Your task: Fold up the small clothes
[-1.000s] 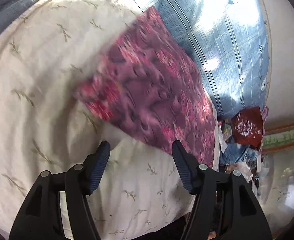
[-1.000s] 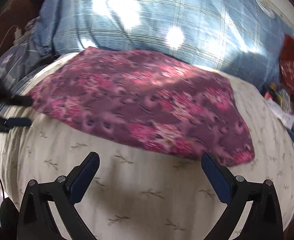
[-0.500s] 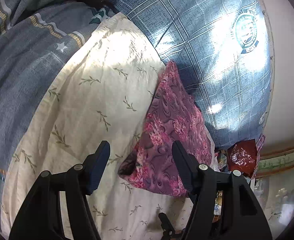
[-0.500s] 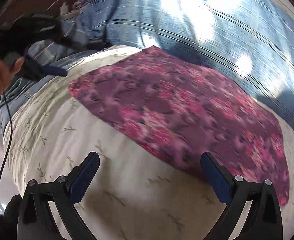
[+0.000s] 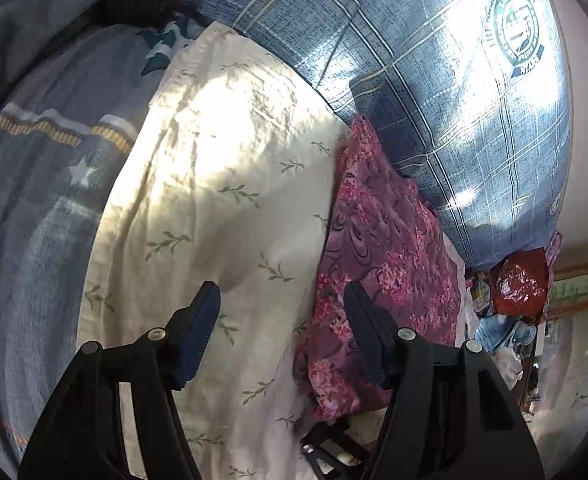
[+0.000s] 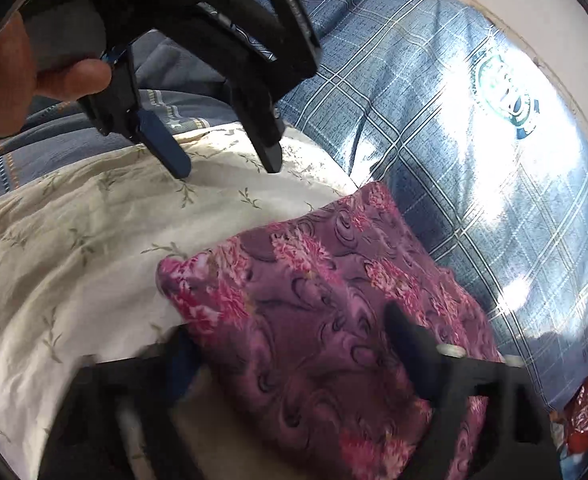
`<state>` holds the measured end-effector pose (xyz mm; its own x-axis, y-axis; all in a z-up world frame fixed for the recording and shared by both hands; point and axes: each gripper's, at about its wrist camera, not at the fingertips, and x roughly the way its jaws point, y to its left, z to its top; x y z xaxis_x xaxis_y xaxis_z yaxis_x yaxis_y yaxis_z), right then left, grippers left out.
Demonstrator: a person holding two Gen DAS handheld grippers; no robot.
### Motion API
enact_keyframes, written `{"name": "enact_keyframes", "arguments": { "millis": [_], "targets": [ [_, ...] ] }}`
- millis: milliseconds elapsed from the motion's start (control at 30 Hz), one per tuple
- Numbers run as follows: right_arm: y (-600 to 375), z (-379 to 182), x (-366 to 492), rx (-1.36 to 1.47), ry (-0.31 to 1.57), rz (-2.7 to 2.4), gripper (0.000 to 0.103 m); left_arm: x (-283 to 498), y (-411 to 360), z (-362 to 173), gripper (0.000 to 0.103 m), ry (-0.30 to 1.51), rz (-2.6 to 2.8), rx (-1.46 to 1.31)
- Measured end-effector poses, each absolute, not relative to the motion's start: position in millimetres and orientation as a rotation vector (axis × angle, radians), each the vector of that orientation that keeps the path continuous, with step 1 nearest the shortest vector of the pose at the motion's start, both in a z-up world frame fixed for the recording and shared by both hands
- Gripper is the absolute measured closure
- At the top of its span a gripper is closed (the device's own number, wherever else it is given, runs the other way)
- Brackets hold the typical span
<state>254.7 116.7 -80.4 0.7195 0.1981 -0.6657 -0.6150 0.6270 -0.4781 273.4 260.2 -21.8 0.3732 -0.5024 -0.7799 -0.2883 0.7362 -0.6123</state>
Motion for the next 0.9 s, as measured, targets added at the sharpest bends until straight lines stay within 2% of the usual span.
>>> {"name": "enact_keyframes", "arguments": {
  "millis": [33,67,100,367,400,433,500,533,733,900],
  "targets": [
    [111,-77,258,-0.724,0.617,0.524,0.075,281,256,-21,0.04,1.225,-0.178,-0.764],
    [102,-72,257,-0.69,0.595,0.537,0.088,289,250,-19,0.036,1.235,-0.202,-0.751],
    [95,-68,254,-0.677,0.563,0.535,0.092,295,245,-18,0.033,1.239,-0.218,-0.739],
    [63,-56,238,-0.591,0.5,0.576,0.097,352,183,-26,0.033,1.311,-0.311,-0.618],
    [61,-56,239,-0.583,0.501,0.582,0.097,355,176,-28,0.036,1.319,-0.313,-0.601],
    [60,-56,240,-0.571,0.501,0.591,0.097,358,169,-27,0.043,1.31,-0.304,-0.579],
    [57,-55,245,-0.541,0.511,0.609,0.097,360,159,-22,0.089,1.293,-0.276,-0.516],
    [56,-55,244,-0.528,0.516,0.615,0.097,360,155,-20,0.093,1.286,-0.263,-0.494],
    [26,-41,252,-0.394,0.54,0.636,0.098,351,143,14,0.097,1.207,-0.247,-0.471],
    [-23,-19,254,-0.231,0.561,0.622,0.098,354,98,52,0.097,1.163,-0.307,-0.421]
  ]
}}
